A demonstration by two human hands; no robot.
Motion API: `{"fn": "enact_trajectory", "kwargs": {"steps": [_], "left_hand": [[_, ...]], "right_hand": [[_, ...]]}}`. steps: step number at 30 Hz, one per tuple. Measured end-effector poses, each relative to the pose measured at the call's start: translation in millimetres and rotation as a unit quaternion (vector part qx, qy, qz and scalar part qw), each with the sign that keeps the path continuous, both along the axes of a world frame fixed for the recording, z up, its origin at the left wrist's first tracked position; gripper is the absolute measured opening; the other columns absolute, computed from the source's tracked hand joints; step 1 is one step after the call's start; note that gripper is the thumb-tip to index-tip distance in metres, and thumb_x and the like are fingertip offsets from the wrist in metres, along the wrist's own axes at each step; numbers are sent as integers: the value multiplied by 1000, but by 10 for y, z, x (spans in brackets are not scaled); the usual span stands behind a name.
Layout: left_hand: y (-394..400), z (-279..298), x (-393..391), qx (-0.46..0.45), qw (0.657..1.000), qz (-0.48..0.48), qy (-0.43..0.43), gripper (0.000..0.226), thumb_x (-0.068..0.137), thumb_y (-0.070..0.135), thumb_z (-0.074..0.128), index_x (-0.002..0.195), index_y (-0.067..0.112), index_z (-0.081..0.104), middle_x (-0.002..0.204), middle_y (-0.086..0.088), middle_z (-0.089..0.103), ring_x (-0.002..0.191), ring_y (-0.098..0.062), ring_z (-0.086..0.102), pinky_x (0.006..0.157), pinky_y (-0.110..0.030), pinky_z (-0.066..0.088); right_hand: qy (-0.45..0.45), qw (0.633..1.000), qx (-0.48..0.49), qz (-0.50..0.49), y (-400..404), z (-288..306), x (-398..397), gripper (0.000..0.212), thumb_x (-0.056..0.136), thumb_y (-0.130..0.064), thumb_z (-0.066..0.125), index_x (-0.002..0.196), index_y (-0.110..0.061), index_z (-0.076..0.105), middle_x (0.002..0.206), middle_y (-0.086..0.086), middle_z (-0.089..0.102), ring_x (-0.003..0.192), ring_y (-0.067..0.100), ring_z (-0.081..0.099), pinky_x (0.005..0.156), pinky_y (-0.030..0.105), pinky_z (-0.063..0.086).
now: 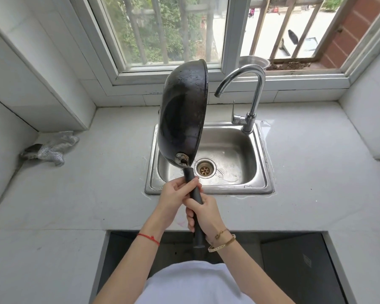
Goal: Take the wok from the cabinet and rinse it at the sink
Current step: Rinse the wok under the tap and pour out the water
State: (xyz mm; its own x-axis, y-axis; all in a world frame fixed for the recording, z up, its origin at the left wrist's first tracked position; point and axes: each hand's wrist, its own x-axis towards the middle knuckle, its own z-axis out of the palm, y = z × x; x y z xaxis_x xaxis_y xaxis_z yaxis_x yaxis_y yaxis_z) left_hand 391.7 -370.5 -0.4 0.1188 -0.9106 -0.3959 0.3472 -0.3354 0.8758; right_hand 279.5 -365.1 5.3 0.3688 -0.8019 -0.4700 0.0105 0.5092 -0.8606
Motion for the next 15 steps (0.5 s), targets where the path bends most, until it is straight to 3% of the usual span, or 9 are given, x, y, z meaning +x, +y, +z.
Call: {"fn": "enact_trajectory", "kwargs": {"steps": [15], "left_hand": [[56, -11, -124, 19, 999, 14, -30, 18, 89, 16, 68, 98, 1, 70, 82, -11, 71, 85, -25, 67, 90, -39, 53]], "right_hand": [[21, 999, -17, 28, 46, -18, -143, 21, 94, -9, 56, 73, -8, 52, 47, 0, 50, 34, 14, 47, 37, 22, 42]]}}
